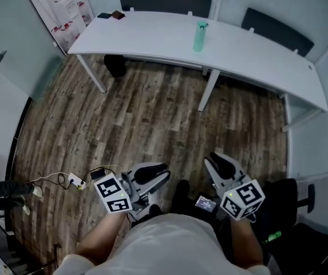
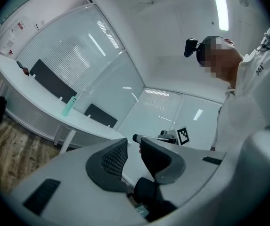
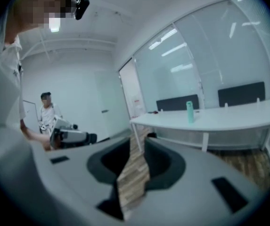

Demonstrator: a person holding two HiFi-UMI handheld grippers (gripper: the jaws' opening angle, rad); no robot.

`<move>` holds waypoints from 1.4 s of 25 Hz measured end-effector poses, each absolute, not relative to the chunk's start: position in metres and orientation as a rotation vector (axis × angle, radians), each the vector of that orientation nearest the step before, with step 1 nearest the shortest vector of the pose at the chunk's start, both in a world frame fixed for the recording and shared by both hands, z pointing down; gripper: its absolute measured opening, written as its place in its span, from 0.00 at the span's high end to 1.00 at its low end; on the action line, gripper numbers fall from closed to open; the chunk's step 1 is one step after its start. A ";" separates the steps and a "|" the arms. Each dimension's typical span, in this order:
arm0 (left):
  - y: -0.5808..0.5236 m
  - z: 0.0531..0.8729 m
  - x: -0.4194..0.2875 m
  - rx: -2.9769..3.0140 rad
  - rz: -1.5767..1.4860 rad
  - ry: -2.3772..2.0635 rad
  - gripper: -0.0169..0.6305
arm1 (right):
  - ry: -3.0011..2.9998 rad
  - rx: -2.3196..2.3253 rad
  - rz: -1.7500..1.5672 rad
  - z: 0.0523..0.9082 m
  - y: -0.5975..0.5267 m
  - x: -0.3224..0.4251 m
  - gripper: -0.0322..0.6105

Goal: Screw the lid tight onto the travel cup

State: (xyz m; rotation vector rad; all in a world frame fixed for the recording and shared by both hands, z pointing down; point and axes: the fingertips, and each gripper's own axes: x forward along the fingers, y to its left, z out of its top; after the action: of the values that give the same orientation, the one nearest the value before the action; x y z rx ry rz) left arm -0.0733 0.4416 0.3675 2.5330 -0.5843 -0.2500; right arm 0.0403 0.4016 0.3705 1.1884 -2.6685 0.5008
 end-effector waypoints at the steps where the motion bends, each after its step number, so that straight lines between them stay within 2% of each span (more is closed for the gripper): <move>1: 0.429 0.368 -0.067 2.528 -0.252 -0.598 0.81 | -2.670 1.183 0.497 0.371 0.390 0.047 0.79; 8: 0.363 0.363 -0.028 2.511 -0.254 -0.689 0.80 | -2.694 1.155 0.506 0.371 0.326 0.090 0.79; 18: 0.311 0.359 -0.017 2.508 -0.258 -0.743 0.80 | -2.721 1.128 0.530 0.372 0.279 0.104 0.79; 35: 0.128 0.369 -0.071 2.563 -0.201 -0.569 0.71 | -2.642 1.333 0.544 0.373 0.120 0.045 0.76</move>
State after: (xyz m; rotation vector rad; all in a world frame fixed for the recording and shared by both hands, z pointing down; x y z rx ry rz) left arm -0.0712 0.1283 0.3693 2.5632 -0.5693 -0.2006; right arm 0.0445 0.1195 0.3733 1.3327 -2.6421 0.5437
